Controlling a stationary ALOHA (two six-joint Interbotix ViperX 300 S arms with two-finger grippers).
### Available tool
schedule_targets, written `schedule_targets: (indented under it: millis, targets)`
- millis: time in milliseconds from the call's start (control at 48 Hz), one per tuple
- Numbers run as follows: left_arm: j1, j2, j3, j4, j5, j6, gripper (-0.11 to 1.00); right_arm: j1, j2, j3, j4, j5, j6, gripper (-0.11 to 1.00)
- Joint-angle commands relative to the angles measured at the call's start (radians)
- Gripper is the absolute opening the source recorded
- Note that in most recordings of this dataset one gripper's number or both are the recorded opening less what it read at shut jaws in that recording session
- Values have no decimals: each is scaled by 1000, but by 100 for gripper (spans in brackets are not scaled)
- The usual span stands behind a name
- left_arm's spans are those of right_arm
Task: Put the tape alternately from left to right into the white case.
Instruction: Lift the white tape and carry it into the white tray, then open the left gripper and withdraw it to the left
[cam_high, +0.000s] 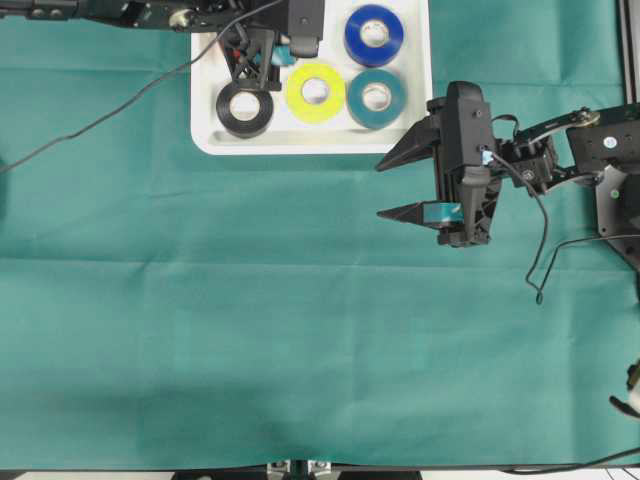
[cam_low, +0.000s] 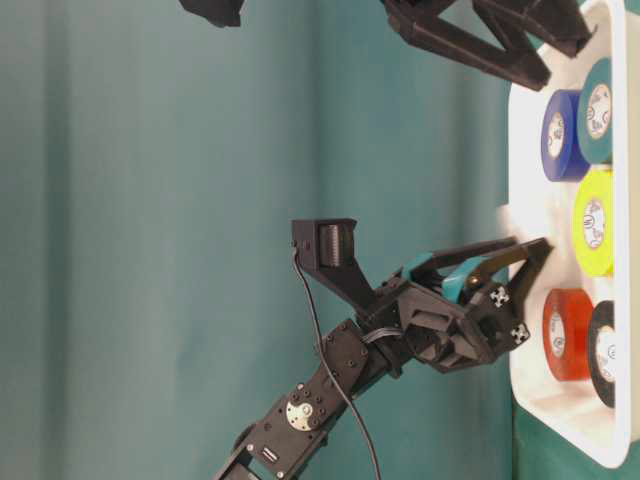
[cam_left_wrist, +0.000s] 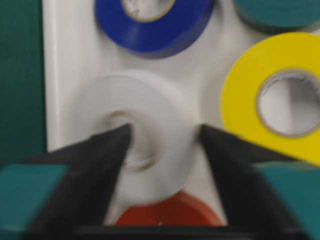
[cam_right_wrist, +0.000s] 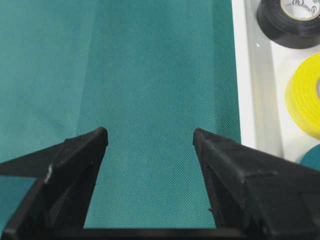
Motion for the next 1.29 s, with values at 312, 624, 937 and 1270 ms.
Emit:
schedule_targets:
  millis: [312,624,937,1270]
  targets:
    - [-2,-63,15,2,-6,-2,70,3,-5,-18,-2,-8,0,77]
    - [-2,-81,32,0,-6,-12,70,3,-5,-17,-3,-8,0,77]
    - [-51,-169,115,0,-6,-15,69,3,-5,-15,-2,-6,0,77]
    - [-140,-255,230,-3,-5,-46,69,3,-5,-18,-3,-8,0,77]
